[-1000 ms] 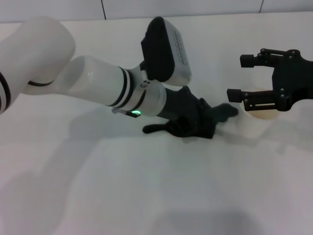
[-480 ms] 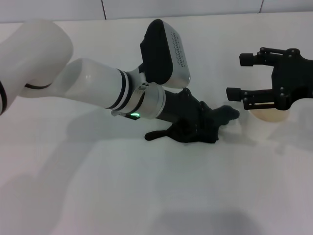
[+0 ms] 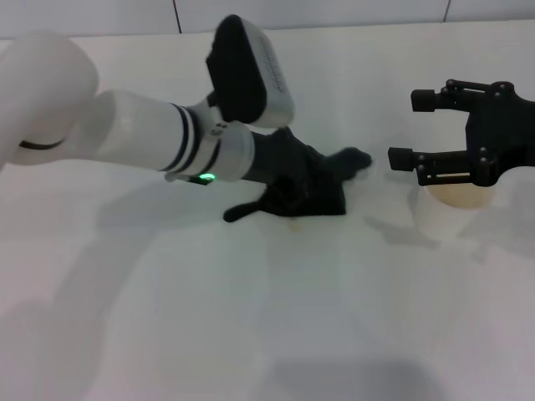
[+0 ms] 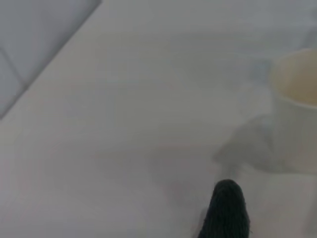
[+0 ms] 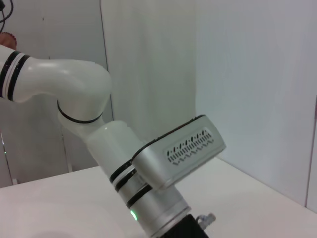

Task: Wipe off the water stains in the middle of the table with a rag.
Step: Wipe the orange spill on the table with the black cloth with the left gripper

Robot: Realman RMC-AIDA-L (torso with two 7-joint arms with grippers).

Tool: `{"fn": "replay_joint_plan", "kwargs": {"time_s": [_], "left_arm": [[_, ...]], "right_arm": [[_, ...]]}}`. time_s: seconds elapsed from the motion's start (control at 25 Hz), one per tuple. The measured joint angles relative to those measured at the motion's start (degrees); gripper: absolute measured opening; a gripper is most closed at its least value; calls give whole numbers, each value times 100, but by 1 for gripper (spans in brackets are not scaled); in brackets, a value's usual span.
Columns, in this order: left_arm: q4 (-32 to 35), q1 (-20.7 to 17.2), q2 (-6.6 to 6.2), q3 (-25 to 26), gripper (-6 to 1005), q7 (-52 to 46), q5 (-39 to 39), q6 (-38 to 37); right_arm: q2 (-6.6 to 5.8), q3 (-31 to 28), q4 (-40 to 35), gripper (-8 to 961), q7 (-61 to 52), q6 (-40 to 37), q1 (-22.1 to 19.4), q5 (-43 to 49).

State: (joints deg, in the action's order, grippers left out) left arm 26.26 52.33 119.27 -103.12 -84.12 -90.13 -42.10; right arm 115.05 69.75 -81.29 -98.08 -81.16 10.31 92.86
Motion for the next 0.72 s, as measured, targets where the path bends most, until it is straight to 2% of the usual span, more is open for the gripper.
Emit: {"fn": "replay_joint_plan", "kwargs": {"time_s": [0.2,0.72], "left_arm": [[10,-38,-1,402,90,0,-269,-134],[137,-140,-16,426,90,-474,-709,-805]], "right_arm": [[0,-12,0,855,0,0,-10,0],[0,-39,6,854,-3,-15,-36,0]]}}
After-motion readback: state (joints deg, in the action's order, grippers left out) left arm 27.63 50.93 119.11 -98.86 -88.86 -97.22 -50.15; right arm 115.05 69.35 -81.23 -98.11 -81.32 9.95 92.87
